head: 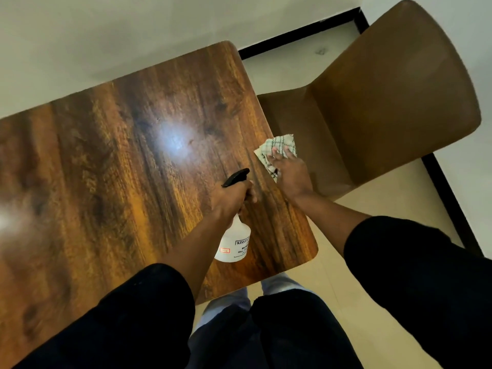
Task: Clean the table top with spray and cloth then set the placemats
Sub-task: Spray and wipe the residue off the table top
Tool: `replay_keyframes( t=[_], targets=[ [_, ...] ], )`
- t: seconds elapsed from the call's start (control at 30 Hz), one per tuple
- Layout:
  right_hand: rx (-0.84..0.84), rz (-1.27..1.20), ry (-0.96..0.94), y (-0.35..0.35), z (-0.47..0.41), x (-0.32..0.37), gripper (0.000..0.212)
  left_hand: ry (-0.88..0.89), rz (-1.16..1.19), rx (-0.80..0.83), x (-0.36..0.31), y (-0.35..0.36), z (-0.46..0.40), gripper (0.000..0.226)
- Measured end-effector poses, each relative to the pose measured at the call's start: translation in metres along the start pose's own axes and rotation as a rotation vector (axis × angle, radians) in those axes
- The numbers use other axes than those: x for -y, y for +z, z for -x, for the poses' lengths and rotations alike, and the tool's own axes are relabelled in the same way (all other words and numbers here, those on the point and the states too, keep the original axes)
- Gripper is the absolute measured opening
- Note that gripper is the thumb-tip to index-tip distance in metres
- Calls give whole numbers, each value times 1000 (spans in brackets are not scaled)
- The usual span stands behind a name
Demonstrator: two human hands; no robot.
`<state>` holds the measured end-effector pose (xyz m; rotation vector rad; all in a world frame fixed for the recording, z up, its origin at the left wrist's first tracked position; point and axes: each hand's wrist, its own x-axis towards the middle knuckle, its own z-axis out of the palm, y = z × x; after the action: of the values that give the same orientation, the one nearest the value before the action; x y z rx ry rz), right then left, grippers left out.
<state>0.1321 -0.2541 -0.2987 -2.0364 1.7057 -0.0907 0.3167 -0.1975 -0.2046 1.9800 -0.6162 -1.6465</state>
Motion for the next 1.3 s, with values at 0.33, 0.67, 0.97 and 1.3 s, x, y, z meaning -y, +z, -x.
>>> replay_keyframes(
  t=[0.33, 0.67, 0.97, 1.3],
  targets=[
    [-83, -25, 44, 30, 114, -11, 61, -17, 40, -21, -3, 22, 6, 11],
    [-3, -28, 67, 6, 40, -4, 63, 20, 77, -90, -19, 20, -3, 19],
    [-7, -72, 64, -51, -100, 31, 50, -3, 171, -141, -43, 3, -25, 17],
    [-102, -47, 42, -18, -58, 25, 60, 18, 131, -138, -52, -7, -45, 24]
  ],
)
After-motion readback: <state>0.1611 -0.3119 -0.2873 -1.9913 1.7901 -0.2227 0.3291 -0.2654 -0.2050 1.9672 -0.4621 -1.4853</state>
